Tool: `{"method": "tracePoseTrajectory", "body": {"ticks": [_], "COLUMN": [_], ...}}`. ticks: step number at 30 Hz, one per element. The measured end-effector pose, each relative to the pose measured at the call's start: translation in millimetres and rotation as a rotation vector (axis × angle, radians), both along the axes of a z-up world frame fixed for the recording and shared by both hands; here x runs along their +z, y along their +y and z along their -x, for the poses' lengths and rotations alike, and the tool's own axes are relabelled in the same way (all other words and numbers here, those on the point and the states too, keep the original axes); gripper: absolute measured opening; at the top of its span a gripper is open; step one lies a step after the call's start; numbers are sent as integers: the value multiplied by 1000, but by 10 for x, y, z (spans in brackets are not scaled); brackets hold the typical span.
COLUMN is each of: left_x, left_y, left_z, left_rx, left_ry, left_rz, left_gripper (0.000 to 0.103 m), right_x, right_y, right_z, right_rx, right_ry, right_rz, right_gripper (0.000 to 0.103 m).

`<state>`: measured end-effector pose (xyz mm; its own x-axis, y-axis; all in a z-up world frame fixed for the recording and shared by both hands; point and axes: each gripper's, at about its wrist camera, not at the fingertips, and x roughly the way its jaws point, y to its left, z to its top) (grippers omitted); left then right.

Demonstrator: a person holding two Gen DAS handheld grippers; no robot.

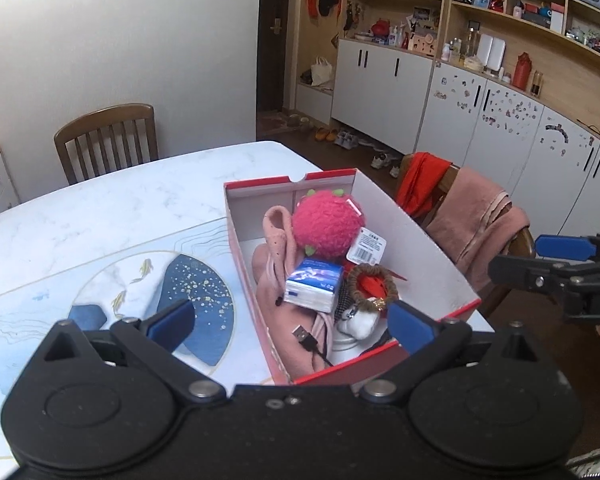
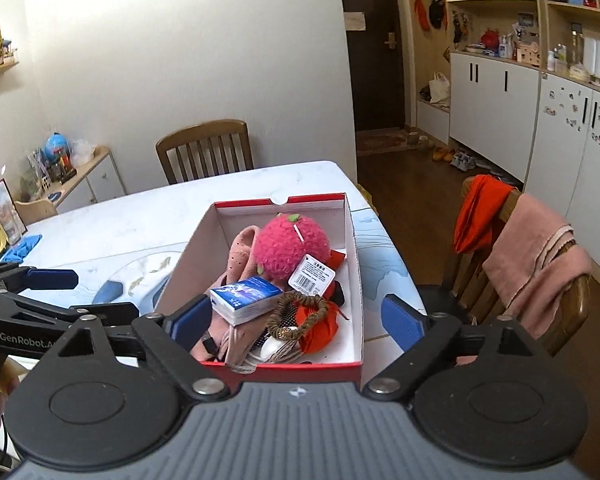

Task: Organize objects

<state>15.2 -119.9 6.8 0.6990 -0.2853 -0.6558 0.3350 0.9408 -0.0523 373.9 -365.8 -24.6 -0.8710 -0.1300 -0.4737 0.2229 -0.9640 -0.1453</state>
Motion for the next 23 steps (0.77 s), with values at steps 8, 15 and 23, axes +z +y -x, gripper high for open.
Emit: {"method": "tracePoseTrajectory", "body": {"ticks": [8,15,23], "left_x": [-28,-50,-50], "left_y": [25,11,25], "left_z": [109,141,122], "left_rx": [-20,-25,-24], "left_ry": [10,10,11], "left_rz": [15,3,8], "left_gripper": [102,102,102], "right_x": [-106,-134,-140], "right_y": [-46,-51,-40], "right_z": [-156,-206,-217], "right_rx": [-11,-18,-24], "right_ry": [7,12,8], "right_rz": [-18,-17,-13], "right_gripper": [95,95,95]}}
